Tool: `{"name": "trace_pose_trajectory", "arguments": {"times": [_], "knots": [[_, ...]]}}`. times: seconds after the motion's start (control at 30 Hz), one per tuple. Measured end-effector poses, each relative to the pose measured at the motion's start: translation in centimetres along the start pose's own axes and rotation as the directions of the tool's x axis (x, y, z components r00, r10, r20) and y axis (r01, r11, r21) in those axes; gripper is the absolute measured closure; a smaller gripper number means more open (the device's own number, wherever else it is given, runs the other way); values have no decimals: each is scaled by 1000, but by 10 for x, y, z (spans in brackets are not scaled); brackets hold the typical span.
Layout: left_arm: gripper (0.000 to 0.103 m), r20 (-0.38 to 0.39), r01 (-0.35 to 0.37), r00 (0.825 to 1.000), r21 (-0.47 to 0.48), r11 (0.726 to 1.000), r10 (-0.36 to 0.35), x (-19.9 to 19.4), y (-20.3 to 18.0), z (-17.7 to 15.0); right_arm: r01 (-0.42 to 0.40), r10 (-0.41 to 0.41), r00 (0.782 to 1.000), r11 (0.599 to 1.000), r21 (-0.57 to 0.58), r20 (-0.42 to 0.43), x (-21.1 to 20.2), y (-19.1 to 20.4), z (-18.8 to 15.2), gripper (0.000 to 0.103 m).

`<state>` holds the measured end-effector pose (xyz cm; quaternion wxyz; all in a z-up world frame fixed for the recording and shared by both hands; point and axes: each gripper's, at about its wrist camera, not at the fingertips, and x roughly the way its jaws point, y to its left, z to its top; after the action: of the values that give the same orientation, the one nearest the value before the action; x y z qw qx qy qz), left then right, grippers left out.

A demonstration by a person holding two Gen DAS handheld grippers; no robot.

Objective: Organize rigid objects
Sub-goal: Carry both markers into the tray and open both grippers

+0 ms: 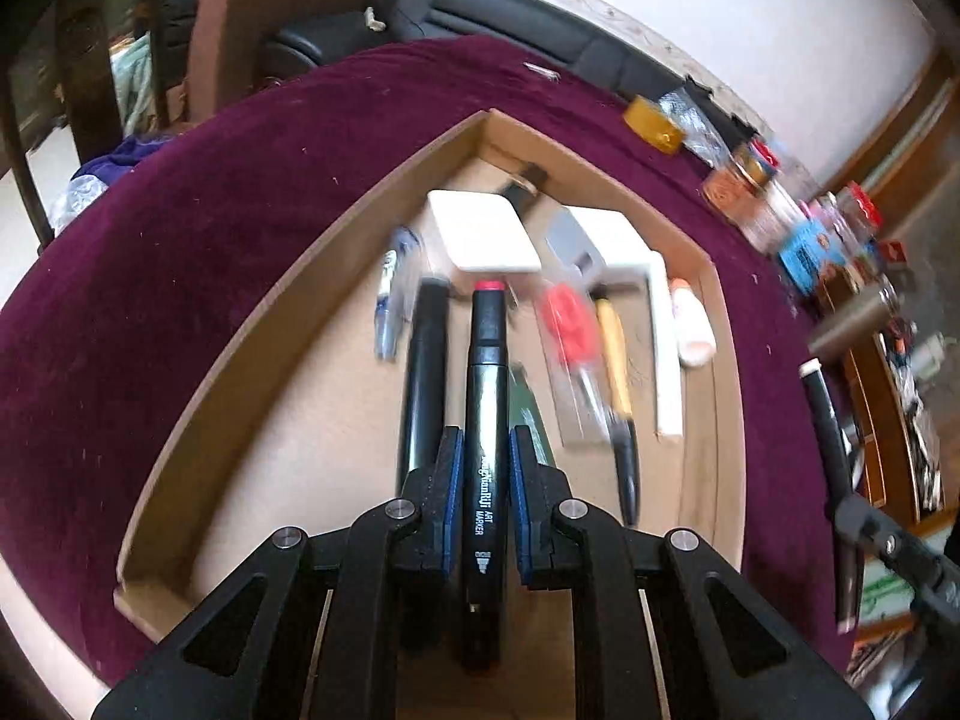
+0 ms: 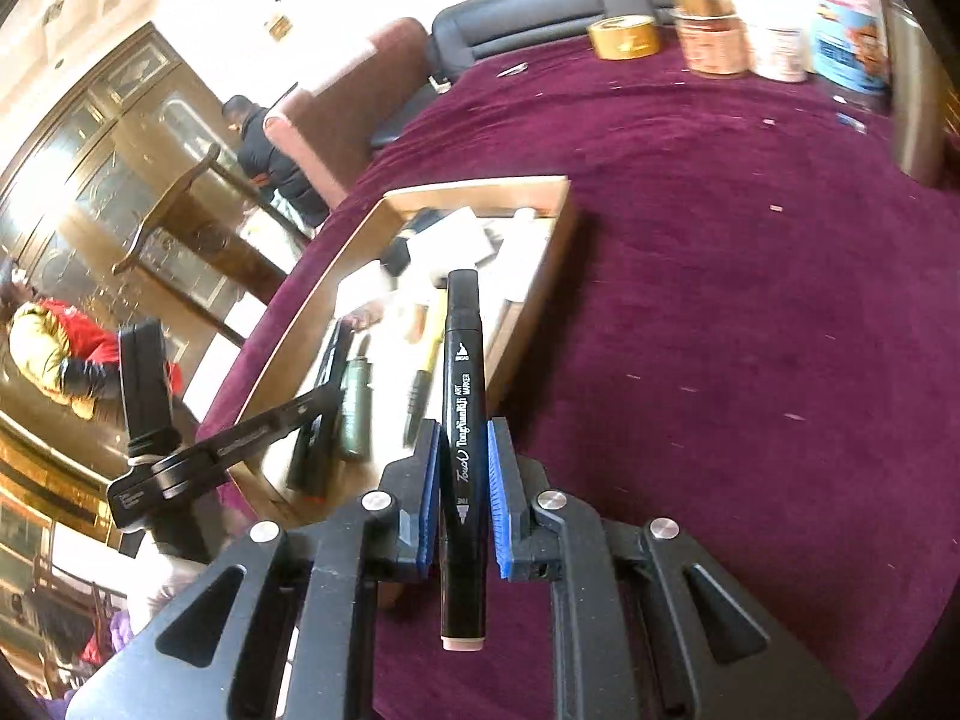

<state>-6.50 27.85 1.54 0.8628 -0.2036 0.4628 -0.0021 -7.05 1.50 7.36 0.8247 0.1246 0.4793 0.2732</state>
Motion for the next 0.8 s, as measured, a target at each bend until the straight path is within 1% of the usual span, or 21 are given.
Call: {"name": "trace_pose_trajectory", "arguments": {"times": [0.03, 0.07, 0.2, 0.27, 0.33, 0.37, 0.43, 0.53, 0.6, 0.67, 0.73, 0.8], "knots": [[91, 4, -10, 1000, 1, 1000, 10, 2, 1, 2, -3, 3, 1000, 1000, -1, -7, 4, 3, 1, 90], [91, 6, -6, 1000, -5, 1000, 6, 2, 2, 3, -8, 8, 1000, 1000, 0, -18, 11, 7, 2, 90], [87, -4, 49, 999, -31, 998, -50, -3, 6, -3, -7, 7, 999, 1000, 5, -49, 38, 23, 8, 90], [80, 3, 83, 997, -43, 996, -83, -18, 9, -10, -3, 4, 998, 1000, 14, -65, 52, 29, 12, 90], [75, 26, 102, 995, -49, 994, -101, -30, 11, -14, 4, -2, 997, 1000, 18, -77, 63, 34, 14, 90], [70, 42, 112, 993, -53, 992, -110, -38, 11, -17, 9, -7, 997, 1000, 21, -76, 65, 35, 15, 90], [65, 68, 127, 990, -56, 990, -123, -50, 11, -19, 40, -38, 996, 999, 22, -79, 73, 38, 16, 90], [63, 99, 137, 986, -55, 989, -131, -64, 12, -22, 94, -89, 992, 994, 59, -94, 80, 35, 15, 90], [63, 116, 138, 984, -53, 989, -131, -72, 12, -20, 116, -110, 990, 990, 74, -90, 80, 33, 16, 90], [61, 136, 140, 982, -49, 989, -132, -79, 11, -19, 103, -98, 993, 992, 71, -69, 72, 35, 18, 90], [60, 151, 136, 980, -50, 989, -127, -83, 8, -17, 107, -104, 993, 992, 65, -50, 61, 35, 22, 90], [60, 163, 138, 978, -40, 990, -129, -90, 5, -18, 162, -161, 987, 987, 24, -24, 43, 37, 32, 90]]}}
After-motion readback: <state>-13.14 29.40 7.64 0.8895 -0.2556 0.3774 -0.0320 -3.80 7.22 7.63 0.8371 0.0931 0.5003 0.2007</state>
